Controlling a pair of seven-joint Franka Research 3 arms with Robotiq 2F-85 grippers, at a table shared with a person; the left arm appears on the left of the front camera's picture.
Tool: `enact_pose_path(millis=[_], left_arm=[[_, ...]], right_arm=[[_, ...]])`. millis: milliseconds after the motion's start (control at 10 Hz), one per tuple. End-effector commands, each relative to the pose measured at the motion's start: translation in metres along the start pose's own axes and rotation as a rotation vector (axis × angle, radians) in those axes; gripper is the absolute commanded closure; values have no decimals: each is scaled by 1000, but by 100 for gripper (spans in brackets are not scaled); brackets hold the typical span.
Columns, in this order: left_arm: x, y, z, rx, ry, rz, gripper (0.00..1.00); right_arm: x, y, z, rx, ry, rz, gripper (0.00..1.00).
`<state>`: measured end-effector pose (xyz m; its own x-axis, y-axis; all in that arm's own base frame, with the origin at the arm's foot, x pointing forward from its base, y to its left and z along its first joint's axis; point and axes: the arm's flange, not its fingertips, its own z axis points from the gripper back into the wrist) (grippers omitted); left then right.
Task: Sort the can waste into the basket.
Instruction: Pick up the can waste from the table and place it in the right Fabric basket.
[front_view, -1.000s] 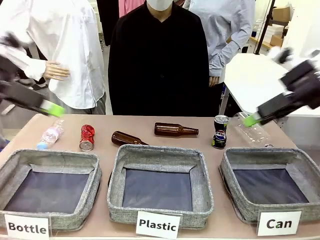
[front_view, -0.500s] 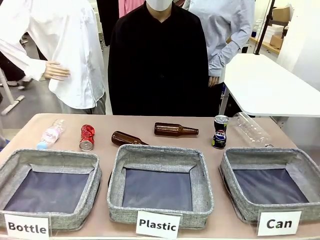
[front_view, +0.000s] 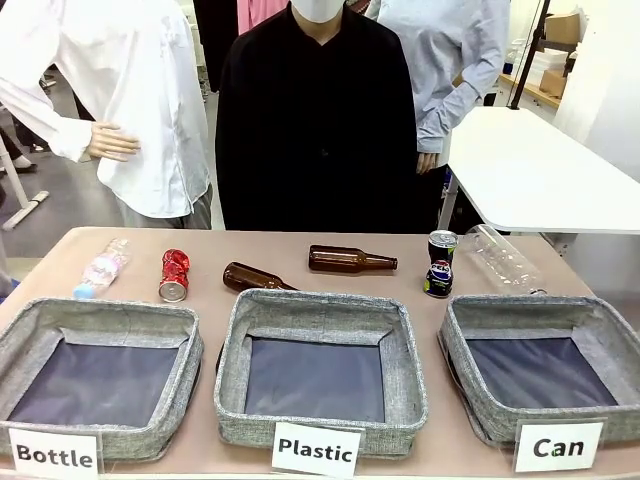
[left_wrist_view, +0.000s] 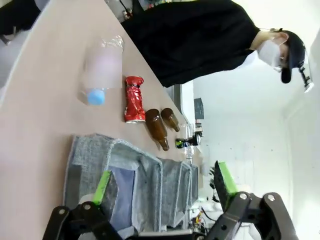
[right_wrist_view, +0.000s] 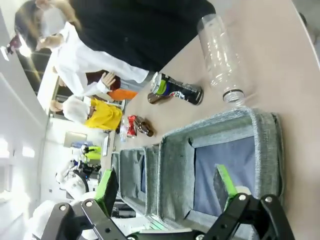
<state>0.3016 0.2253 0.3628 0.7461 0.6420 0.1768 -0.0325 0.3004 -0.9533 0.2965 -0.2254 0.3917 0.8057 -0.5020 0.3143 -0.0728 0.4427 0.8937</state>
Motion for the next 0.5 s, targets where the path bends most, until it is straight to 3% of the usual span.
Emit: enact_pose_path(millis=[0,400], left_arm=[[-8,-4,18,-50,36,-65,0],[-8,-4,18,-50,36,-65,0]], right_arm=[[3,17,2,-2,14,54,0],[3,17,2,-2,14,54,0]])
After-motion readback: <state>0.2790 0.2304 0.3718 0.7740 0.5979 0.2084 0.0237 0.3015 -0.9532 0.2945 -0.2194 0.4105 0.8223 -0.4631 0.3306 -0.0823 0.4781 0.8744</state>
